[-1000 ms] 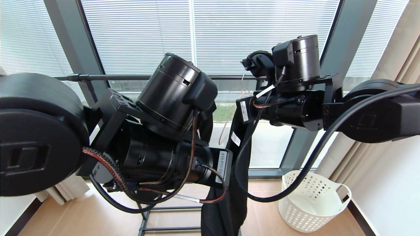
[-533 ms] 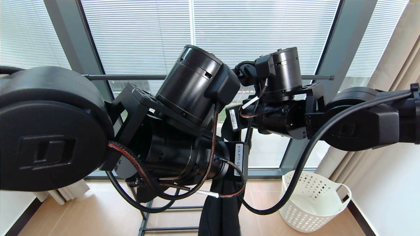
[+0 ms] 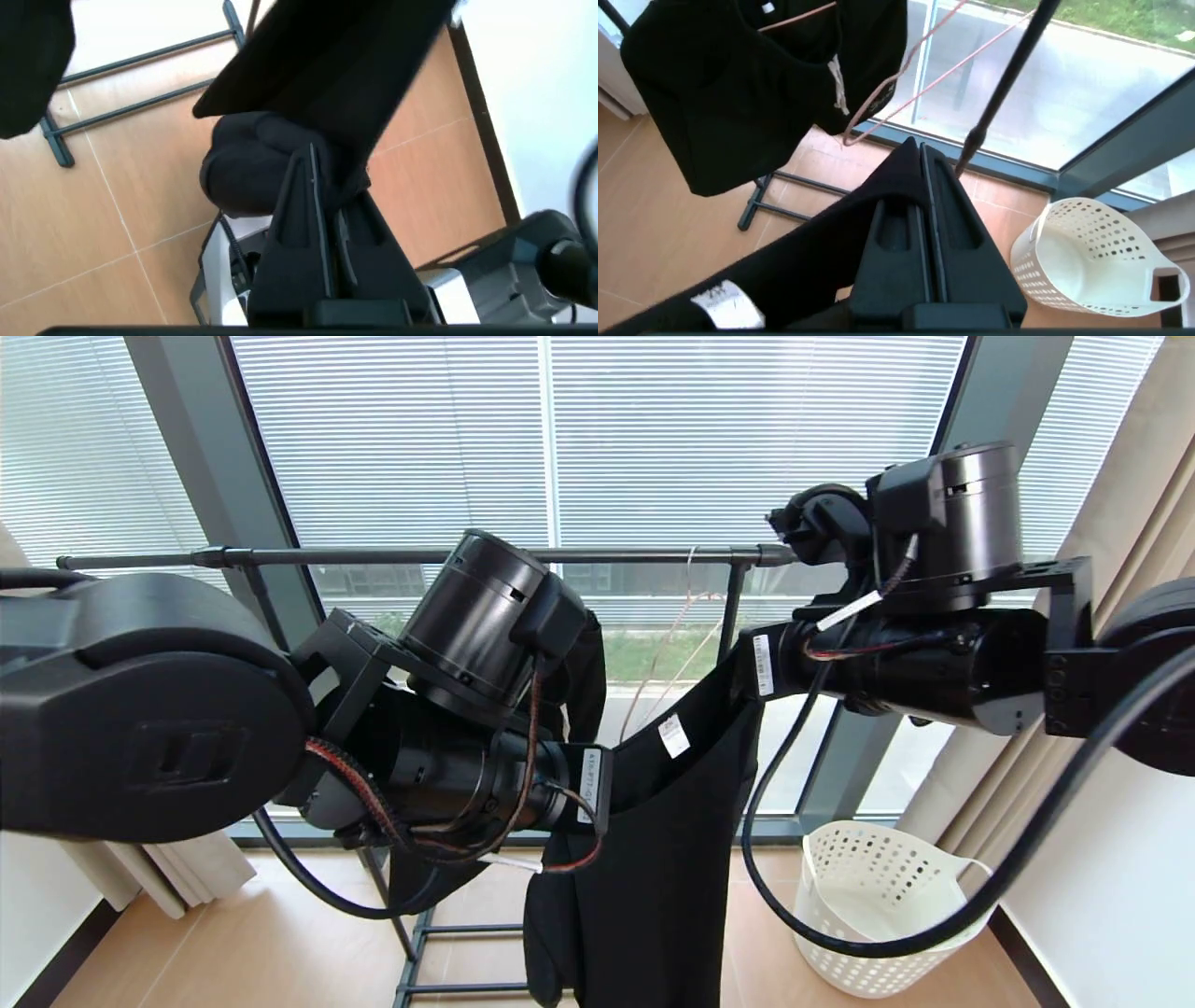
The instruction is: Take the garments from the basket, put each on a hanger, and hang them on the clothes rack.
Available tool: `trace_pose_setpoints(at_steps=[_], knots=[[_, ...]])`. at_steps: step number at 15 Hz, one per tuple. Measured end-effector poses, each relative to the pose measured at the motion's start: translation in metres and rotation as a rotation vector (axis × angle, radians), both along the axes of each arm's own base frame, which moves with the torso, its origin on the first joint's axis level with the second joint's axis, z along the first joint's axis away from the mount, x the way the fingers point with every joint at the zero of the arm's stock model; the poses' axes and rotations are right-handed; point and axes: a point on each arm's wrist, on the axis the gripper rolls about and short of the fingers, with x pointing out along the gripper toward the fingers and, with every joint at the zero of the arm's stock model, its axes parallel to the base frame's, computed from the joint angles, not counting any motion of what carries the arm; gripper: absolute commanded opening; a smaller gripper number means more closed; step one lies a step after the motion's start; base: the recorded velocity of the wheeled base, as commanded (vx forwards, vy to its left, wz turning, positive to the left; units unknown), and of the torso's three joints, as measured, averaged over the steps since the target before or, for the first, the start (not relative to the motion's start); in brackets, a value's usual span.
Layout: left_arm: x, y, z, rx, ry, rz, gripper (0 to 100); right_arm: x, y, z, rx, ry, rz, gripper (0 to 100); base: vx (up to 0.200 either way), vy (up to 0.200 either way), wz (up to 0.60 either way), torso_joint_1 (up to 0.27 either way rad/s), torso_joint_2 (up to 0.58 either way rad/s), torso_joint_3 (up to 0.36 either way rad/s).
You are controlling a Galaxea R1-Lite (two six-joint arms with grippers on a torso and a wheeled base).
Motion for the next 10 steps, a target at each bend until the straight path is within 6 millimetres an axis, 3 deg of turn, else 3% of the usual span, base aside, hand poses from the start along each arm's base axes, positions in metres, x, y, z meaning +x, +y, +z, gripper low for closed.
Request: trace_pose_setpoints(at_steps=[5,6,10], knots=[[0.032,-0.004,-0.001,0.021,-0.127,-0.041,0,-0.028,-0.029,0.001,-0.011,0.007,-0.023,0,0.0,0.0,0.0,0.0,0.0,0.0],[0.035,-0.006,-0.001,0.026,-0.132,-0.047,100,-0.031,-0.031,0.0,-0.011,0.011,-0.023,0,0.0,0.0,0.0,0.0,0.0,0.0],[0.037,-0.009,-0.01,0.043,-0.121,-0.058,100,-0.03,-0.041,-0.004,0.006,0.026,-0.058,0,0.0,0.0,0.0,0.0,0.0,0.0]])
